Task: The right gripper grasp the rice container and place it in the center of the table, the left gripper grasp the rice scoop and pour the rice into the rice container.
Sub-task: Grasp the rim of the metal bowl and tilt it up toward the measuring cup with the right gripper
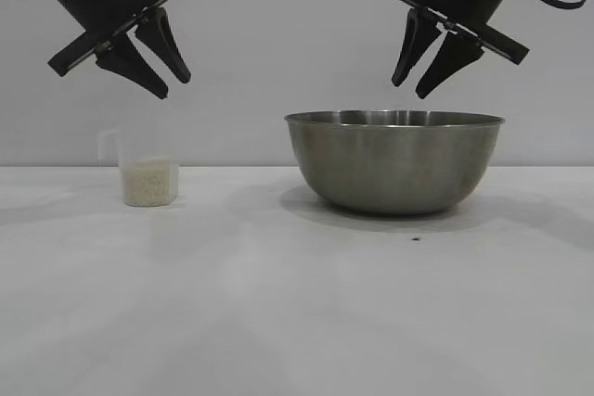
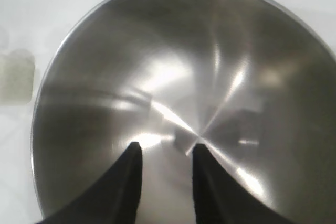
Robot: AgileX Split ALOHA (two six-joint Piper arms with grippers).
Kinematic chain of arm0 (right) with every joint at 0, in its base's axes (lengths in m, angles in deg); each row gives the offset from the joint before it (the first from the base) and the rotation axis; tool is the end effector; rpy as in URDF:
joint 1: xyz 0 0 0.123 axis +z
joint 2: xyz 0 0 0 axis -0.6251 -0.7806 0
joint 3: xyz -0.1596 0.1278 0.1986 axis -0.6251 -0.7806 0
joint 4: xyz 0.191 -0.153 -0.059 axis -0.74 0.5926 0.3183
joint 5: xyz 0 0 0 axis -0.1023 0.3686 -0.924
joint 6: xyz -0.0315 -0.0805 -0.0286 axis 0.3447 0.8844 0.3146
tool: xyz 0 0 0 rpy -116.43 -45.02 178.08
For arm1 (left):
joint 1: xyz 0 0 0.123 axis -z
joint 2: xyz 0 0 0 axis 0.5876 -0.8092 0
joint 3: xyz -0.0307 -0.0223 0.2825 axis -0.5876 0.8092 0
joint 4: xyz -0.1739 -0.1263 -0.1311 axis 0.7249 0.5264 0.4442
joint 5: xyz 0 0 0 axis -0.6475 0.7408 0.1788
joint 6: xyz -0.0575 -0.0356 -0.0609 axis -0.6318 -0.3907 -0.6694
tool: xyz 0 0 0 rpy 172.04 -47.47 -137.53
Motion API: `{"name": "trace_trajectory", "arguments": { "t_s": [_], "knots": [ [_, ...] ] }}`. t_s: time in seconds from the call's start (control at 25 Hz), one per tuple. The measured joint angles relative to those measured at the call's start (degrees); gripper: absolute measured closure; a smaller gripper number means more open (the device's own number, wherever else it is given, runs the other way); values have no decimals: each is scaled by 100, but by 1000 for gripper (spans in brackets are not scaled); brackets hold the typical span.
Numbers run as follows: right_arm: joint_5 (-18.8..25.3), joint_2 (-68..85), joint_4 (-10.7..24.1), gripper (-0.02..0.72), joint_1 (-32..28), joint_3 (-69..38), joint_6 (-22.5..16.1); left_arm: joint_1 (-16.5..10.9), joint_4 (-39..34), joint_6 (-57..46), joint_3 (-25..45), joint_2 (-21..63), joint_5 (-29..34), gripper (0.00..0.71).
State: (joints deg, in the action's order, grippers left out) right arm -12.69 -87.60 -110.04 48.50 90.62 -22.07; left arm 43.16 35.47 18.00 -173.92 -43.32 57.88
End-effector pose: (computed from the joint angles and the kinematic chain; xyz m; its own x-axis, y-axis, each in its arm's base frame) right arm 0.4560 0.1204 0.2150 -0.9371 -0.0477 -0.3458 -0.2132 0.8626 0.4588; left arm 0.4427 -0.1005 0.2121 -0.8774 -0.1011 -0.4690 0.1849 0.8308 -0.5250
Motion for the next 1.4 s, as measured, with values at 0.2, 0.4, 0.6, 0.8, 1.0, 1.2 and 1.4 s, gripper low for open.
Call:
{"name": "trace_trajectory", "arguments": {
  "t_s": [0.2, 0.4, 0.6, 0.8, 1.0, 1.2, 1.4],
  "knots": [
    [0, 0, -98, 465, 10, 0, 0, 0, 0, 0, 0, 0, 79, 477],
    [0, 0, -160, 465, 10, 0, 0, 0, 0, 0, 0, 0, 122, 477],
    [0, 0, -160, 465, 10, 0, 0, 0, 0, 0, 0, 0, 132, 477],
    [0, 0, -160, 465, 10, 0, 27, 0, 0, 0, 0, 0, 132, 477],
    [13, 0, -163, 465, 10, 0, 100, 0, -47, 131, 0, 0, 145, 477],
    [125, 125, 40, 465, 10, 0, 96, 0, -194, 141, 0, 13, 284, 477],
    [398, 343, 730, 465, 10, 0, -140, 0, -493, 141, 0, 180, 297, 477]
  ]
}}
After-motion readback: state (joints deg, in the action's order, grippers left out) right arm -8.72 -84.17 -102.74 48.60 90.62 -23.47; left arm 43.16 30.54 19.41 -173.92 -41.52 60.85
